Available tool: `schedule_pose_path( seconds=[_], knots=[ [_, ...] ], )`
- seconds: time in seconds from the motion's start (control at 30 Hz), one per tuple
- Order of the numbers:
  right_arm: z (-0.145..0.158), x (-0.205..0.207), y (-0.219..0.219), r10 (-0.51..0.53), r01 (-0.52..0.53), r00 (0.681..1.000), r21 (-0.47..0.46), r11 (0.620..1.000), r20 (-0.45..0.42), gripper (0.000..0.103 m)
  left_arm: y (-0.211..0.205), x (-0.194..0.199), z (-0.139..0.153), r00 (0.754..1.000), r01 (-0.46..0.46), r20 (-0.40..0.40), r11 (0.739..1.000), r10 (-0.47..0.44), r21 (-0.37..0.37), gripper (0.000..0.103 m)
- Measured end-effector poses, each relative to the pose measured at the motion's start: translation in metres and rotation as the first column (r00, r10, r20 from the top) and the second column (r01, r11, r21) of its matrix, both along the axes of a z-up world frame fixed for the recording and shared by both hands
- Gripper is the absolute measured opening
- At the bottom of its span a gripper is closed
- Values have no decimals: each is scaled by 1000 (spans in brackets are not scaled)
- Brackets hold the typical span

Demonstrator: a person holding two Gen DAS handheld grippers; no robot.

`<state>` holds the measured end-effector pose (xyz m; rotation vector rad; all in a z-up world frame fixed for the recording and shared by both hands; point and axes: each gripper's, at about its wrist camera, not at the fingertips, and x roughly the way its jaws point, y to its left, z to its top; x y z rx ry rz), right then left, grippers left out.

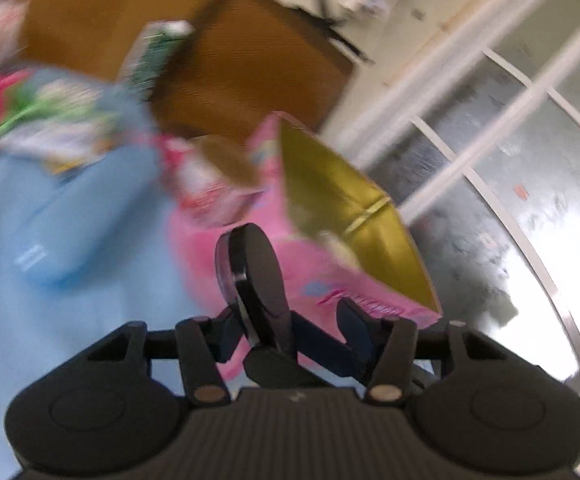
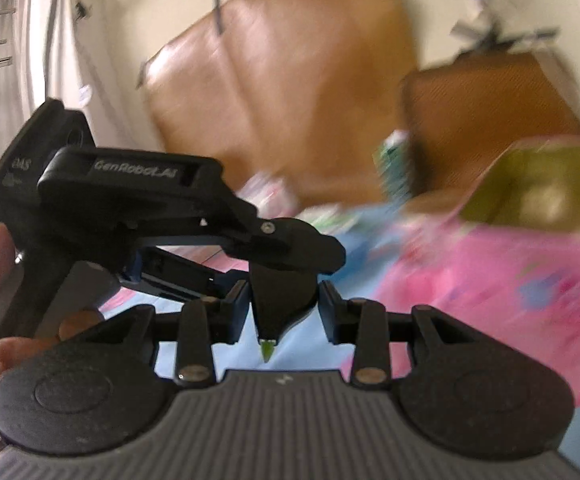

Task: Organize soft objects

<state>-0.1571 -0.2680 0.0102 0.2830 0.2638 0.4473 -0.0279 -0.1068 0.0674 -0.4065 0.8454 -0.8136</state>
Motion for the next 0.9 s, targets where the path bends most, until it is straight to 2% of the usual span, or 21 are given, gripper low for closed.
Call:
schedule_pose_path(
  seconds=[0.1,0.27,0.37,0.43,0.47,0.53,0.57,0.63,0.7,0.8,0.9],
  knots=[
    [7,-2,-36,-127,127,991,-18,992,32,40,-56,13,10,996,82,41,996,-83,21,50],
    [9,4,-89,-284,284,959,-4,959,13,40,-133,29,11,983,167,65,985,-170,49,50],
    [3,15,-112,-343,343,939,-2,939,-26,40,-162,32,5,983,171,62,983,-175,63,52],
    [-3,24,-122,-412,412,909,-22,911,-63,43,-172,32,2,984,162,63,983,-167,86,52],
    [-5,25,-127,-442,441,894,-23,897,-71,44,-172,31,1,984,158,66,983,-164,91,54],
    [-6,26,-133,-441,442,894,1,897,-86,63,-163,30,2,984,159,70,984,-164,75,58],
    [-6,24,-135,-445,447,892,9,894,-77,67,-154,29,4,984,155,74,986,-160,65,60],
    [-5,20,-127,-469,469,882,-8,883,-37,69,-135,23,10,985,139,97,989,-143,46,62],
    [-1,15,-113,-465,465,885,-23,885,-1,69,-109,17,14,984,124,124,992,-126,26,64],
    [5,8,-95,-428,430,903,-25,903,44,69,-67,8,19,980,65,184,997,-70,38,64],
    [9,7,-66,-344,346,938,-32,938,53,68,-19,1,16,972,-48,235,997,32,62,67]
  ],
)
